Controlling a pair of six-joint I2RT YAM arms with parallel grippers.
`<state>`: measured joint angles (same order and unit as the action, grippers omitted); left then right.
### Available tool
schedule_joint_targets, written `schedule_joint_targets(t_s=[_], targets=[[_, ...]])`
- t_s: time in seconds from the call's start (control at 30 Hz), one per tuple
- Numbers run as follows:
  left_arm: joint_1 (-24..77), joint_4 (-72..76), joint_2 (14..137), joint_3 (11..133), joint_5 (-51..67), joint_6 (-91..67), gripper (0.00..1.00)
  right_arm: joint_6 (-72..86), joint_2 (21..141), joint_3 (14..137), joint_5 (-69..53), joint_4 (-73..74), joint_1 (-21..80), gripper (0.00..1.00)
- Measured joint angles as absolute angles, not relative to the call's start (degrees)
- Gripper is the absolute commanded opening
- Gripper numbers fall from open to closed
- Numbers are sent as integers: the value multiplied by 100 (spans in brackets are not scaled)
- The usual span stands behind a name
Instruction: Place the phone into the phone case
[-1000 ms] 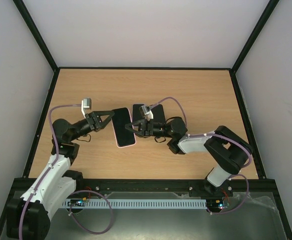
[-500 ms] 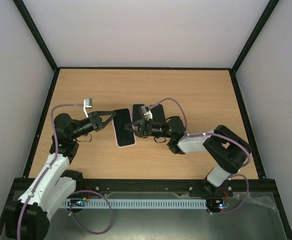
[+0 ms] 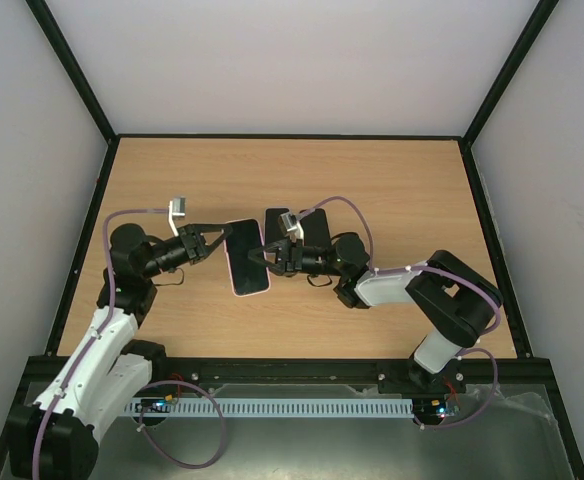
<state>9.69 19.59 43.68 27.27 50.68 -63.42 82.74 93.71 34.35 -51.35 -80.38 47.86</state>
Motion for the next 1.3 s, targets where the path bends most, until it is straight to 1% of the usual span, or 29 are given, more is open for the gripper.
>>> schedule_joint_targets(t_s=[0.07, 0.1, 0.17, 0.23, 0.3, 0.33, 0.37, 0.4, 0.5, 0.57, 0.77, 0.83, 1.03, 1.2, 1.3], targets=[[972, 1863, 4368, 2746, 5054, -6294, 3, 8259, 9369, 3435, -5140, -8016, 4786, 24], [972, 1785, 4368, 2766, 5046, -6233, 3, 8248, 9369, 3435, -5140, -7990, 4786, 25], [974, 1553, 4388, 2856, 5024, -6058, 3, 8171, 9360, 3435, -5122, -7885, 4786, 21], [974, 1363, 4397, 2919, 5000, -5927, 12, 8062, 9341, 3452, -5109, -7723, 4786, 15], [972, 1236, 4388, 2956, 4969, -5854, 23, 7920, 9299, 3503, -5105, -7441, 4786, 12], [972, 1164, 4388, 2991, 4939, -5822, 27, 7843, 9279, 3520, -5107, -7354, 4786, 11], [972, 1114, 4386, 3006, 4928, -5778, 29, 7782, 9258, 3535, -5111, -7319, 4786, 11], [972, 1066, 4386, 3022, 4915, -5769, 29, 7743, 9229, 3553, -5116, -7284, 4786, 11], [972, 987, 4383, 3096, 4904, -5736, 11, 7671, 9183, 3592, -5127, -7190, 4799, 14], [972, 996, 4386, 3129, 4941, -5725, 4, 7599, 9168, 3605, -5127, -7166, 4799, 20], [972, 1081, 4534, 3168, 5238, -5570, 3, 7284, 8949, 3616, -5081, -6681, 4799, 44], [969, 1076, 4558, 3170, 5352, -5502, 3, 7111, 8774, 3618, -5002, -6403, 4788, 47], [969, 980, 4584, 3199, 5725, -5148, 3, 6877, 8436, 3627, -4831, -6040, 4552, 47], [972, 982, 4626, 3199, 6005, -5043, 3, 6884, 8420, 3752, -4849, -5990, 4462, 38], [972, 996, 4622, 3199, 6095, -4993, 3, 6908, 8420, 3771, -4893, -5964, 4462, 28]])
